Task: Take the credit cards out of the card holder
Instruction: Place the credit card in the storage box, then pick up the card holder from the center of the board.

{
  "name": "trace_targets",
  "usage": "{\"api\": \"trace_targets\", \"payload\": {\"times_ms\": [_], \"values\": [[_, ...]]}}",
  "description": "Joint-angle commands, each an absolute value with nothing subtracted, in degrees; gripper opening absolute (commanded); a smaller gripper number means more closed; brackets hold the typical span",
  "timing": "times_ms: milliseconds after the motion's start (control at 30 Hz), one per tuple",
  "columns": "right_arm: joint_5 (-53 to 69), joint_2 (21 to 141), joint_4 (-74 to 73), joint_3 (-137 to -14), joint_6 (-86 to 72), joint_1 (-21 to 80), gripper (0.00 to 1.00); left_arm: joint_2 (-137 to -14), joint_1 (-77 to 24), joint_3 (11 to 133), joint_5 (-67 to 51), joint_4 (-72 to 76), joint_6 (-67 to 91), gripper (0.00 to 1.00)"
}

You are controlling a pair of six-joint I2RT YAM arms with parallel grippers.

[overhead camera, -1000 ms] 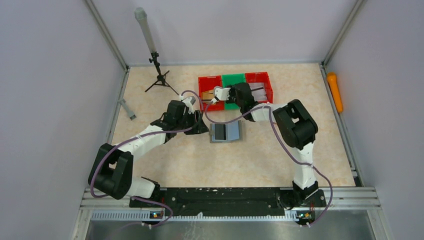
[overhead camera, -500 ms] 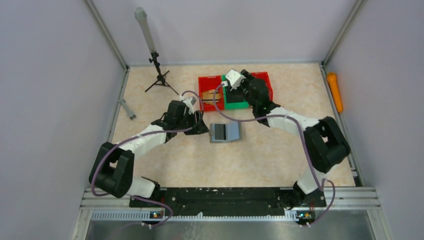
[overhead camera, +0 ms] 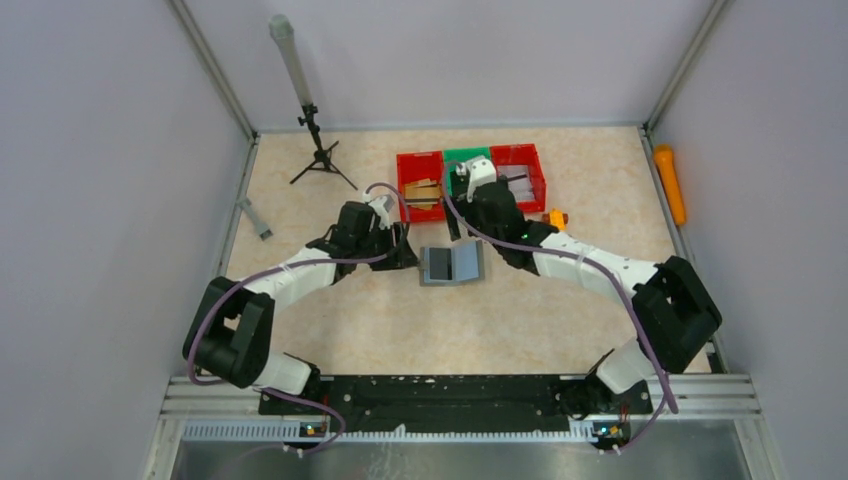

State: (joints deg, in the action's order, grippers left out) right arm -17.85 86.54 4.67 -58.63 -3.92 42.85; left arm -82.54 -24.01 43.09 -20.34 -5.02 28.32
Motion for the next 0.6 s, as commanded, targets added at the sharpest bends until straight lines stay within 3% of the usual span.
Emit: {"api": "trace_targets", "payload": {"times_ms": [0,133,300,567], "values": [[-21.5,86.5,-2.4,-55.6,-15.5,42.9,0.97,-82.7,-24.1,43.8,-21.9,-1.0,27.5,0.56],[-21.0,84.8,6.3,-47.2,-17.0,42.8,0.97,-83.7,-24.1,44.2,-22.0,-1.1,27.5,0.56],[-15.2,90.4,4.2,-48.9,-21.3,41.4,0.98,-85.2,-24.1,44.8,-22.2,-1.4,27.5,0.56],[-0.7,89.7,11.2,-43.7,-28.8,37.1,0.98,-86.8,-24.1,45.6,-23.2,-1.6,27.9,0.57]]}}
